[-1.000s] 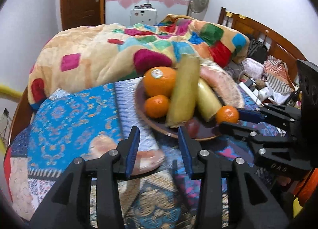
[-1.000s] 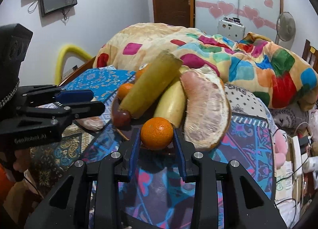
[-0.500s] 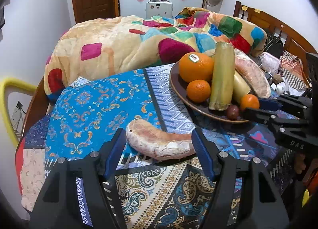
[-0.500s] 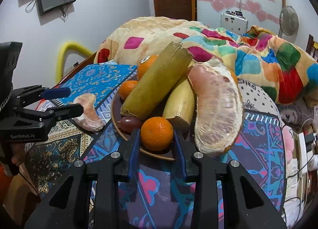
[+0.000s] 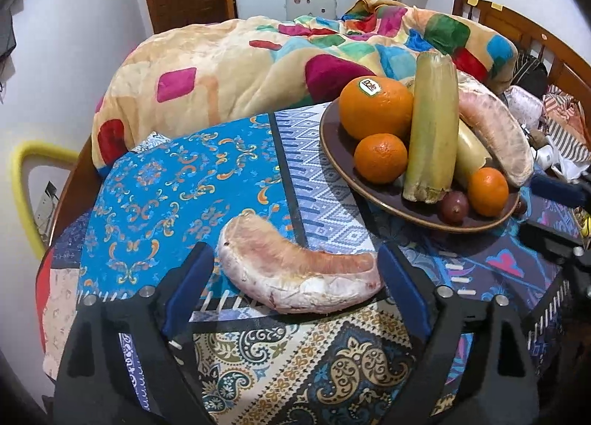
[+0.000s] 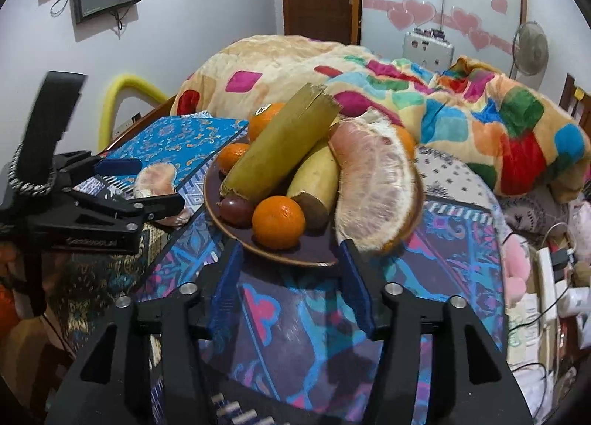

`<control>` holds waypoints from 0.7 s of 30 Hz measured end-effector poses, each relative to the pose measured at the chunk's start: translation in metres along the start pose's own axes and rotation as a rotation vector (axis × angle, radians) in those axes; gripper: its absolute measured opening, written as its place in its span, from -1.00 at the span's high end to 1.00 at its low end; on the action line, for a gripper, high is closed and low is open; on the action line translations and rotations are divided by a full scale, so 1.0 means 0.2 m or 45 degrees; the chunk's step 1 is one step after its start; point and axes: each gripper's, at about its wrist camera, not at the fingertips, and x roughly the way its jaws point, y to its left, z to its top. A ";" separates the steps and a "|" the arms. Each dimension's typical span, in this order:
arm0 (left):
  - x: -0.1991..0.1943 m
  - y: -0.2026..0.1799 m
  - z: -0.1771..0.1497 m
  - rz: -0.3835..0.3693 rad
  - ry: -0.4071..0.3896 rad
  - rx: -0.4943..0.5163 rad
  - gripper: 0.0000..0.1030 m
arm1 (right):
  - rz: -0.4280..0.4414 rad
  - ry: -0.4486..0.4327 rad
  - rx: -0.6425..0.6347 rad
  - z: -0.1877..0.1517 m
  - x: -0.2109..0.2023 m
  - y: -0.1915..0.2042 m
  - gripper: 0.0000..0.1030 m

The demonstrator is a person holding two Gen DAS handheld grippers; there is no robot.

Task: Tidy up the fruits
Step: 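Grasp the second pomelo segment with the left tool while the right tool grasps a dark red date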

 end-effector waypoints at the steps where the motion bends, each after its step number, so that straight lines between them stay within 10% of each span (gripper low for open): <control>1: 0.00 0.00 -0.01 -0.005 0.004 0.004 -0.78 | -0.013 -0.006 -0.009 -0.01 -0.02 -0.01 -0.04; 13: -0.07 0.28 -0.12 -0.044 0.097 -0.145 -0.80 | -0.081 0.060 0.068 -0.14 -0.09 -0.20 -0.04; 21: -0.06 0.13 -0.05 -0.088 0.067 0.002 -0.70 | -0.033 0.103 0.108 -0.13 0.00 -0.22 -0.04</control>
